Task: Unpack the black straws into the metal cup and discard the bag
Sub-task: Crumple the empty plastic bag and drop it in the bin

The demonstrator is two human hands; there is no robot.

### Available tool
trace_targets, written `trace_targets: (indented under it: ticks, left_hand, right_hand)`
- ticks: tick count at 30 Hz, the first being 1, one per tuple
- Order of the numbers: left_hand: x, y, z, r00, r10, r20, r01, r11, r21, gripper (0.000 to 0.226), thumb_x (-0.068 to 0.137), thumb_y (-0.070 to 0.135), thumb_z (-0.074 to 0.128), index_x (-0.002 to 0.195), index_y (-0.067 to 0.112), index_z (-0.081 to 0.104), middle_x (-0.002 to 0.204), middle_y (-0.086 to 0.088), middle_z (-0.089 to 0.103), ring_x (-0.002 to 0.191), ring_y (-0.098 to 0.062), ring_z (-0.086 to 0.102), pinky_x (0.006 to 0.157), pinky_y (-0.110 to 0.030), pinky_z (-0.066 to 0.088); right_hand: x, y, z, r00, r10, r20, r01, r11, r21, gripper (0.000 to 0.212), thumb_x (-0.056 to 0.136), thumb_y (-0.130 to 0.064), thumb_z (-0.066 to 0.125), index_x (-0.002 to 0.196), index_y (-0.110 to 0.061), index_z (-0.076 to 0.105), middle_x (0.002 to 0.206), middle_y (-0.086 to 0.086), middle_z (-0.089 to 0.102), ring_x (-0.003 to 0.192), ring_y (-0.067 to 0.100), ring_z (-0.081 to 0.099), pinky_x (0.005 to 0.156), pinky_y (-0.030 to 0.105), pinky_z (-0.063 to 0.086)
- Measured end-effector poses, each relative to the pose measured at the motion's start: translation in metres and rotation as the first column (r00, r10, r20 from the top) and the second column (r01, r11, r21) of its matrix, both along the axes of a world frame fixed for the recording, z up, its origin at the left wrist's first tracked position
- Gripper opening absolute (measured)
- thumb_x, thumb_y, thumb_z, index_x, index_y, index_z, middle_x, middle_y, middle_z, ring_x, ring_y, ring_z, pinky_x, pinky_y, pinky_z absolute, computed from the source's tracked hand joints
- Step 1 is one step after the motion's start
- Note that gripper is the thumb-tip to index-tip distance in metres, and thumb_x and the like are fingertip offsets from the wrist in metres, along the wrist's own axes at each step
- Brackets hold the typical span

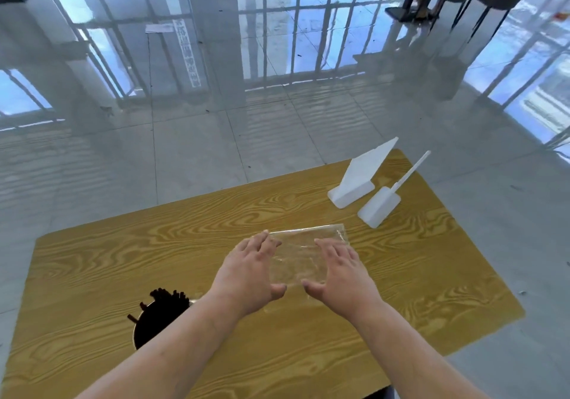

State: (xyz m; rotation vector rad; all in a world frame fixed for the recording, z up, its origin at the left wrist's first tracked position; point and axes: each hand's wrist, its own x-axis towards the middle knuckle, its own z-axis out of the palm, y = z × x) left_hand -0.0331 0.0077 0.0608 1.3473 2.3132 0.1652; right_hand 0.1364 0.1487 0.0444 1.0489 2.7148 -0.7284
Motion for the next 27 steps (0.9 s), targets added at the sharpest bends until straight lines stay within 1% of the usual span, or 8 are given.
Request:
trace_targets:
  ticks: [3,6,9,11,17,20,23,27]
  left_hand:
    - [0.008,0.015,-0.022,1.000,-0.014,0.005,0.014,0.998,-0.065,0.104,0.089,0.065,0.067,0.169,0.031,0.009,0.179,-0.001,0.001,0.164,-0.021,0.005,0.130,-0.034,0.006]
    - [0.013,0.025,-0.047,1.000,-0.011,0.001,0.012,0.991,-0.133,0.110,0.088,0.067,0.068,0.170,0.031,0.002,0.179,-0.002,-0.006,0.164,-0.023,0.004,0.131,-0.037,0.008]
    - [0.014,0.032,-0.072,0.999,-0.029,-0.022,0.024,0.977,-0.210,0.116,0.087,0.073,0.065,0.169,0.030,-0.006,0.178,-0.005,-0.014,0.165,-0.025,-0.002,0.134,-0.041,0.007]
    - [0.015,0.037,-0.087,0.998,-0.041,-0.043,0.030,0.970,-0.242,0.120,0.086,0.076,0.064,0.168,0.031,-0.011,0.177,-0.006,-0.018,0.165,-0.026,-0.004,0.134,-0.045,0.010]
    - [0.016,0.047,-0.111,0.998,-0.010,-0.064,-0.006,0.968,-0.252,0.127,0.080,0.082,0.065,0.164,0.038,-0.020,0.174,0.001,-0.030,0.163,-0.028,-0.018,0.132,-0.053,0.004]
    - [0.018,0.052,-0.120,1.000,0.011,-0.018,-0.016,0.960,-0.278,0.134,0.074,0.084,0.070,0.164,0.042,-0.021,0.172,0.005,-0.034,0.161,-0.030,-0.022,0.130,-0.057,0.004]
    - [0.022,0.053,-0.130,1.000,0.020,0.013,-0.015,0.945,-0.327,0.138,0.069,0.084,0.073,0.164,0.045,-0.019,0.172,0.006,-0.032,0.161,-0.031,-0.024,0.129,-0.059,0.003]
    - [0.028,0.051,-0.142,1.000,-0.006,-0.016,0.000,0.929,-0.370,0.131,0.072,0.079,0.074,0.168,0.040,-0.005,0.177,0.003,-0.022,0.162,-0.035,-0.020,0.131,-0.059,0.009]
  right_hand:
    - [0.007,0.015,-0.019,0.996,-0.003,0.091,0.005,1.000,-0.023,0.106,0.088,-0.071,0.065,0.168,-0.029,0.010,0.176,0.005,0.017,0.163,0.028,0.009,0.132,0.049,0.014]
    - [0.011,0.027,-0.037,0.990,0.005,0.139,0.000,0.999,-0.036,0.110,0.085,-0.072,0.066,0.167,-0.032,0.005,0.177,0.007,0.010,0.164,0.031,0.004,0.131,0.055,0.012]
    - [0.013,0.037,-0.054,0.985,0.021,0.169,-0.013,0.999,-0.050,0.113,0.085,-0.074,0.066,0.167,-0.035,-0.002,0.178,0.006,0.003,0.164,0.033,-0.003,0.130,0.058,0.008]
    - [0.013,0.044,-0.064,0.983,0.028,0.180,-0.017,0.998,-0.060,0.115,0.084,-0.074,0.067,0.167,-0.037,-0.004,0.178,0.007,0.000,0.163,0.034,-0.005,0.129,0.059,0.007]
    - [0.015,0.056,-0.091,0.972,0.087,0.217,-0.072,0.995,-0.074,0.122,0.081,-0.078,0.068,0.165,-0.041,-0.012,0.178,0.006,-0.012,0.162,0.039,-0.014,0.127,0.064,0.000]
    - [0.015,0.061,-0.105,0.965,0.112,0.238,-0.089,0.990,-0.105,0.126,0.077,-0.081,0.068,0.163,-0.044,-0.017,0.177,0.003,-0.017,0.160,0.038,-0.020,0.127,0.066,-0.002]
    - [0.012,0.062,-0.117,0.957,0.140,0.253,-0.112,0.986,-0.124,0.128,0.075,-0.082,0.069,0.162,-0.045,-0.018,0.177,0.003,-0.018,0.160,0.039,-0.020,0.127,0.067,-0.001]
    - [0.015,0.054,-0.130,0.947,0.169,0.273,-0.142,0.983,-0.116,0.121,0.081,-0.073,0.073,0.166,-0.040,-0.007,0.177,0.006,-0.016,0.161,0.042,-0.016,0.128,0.067,0.002]
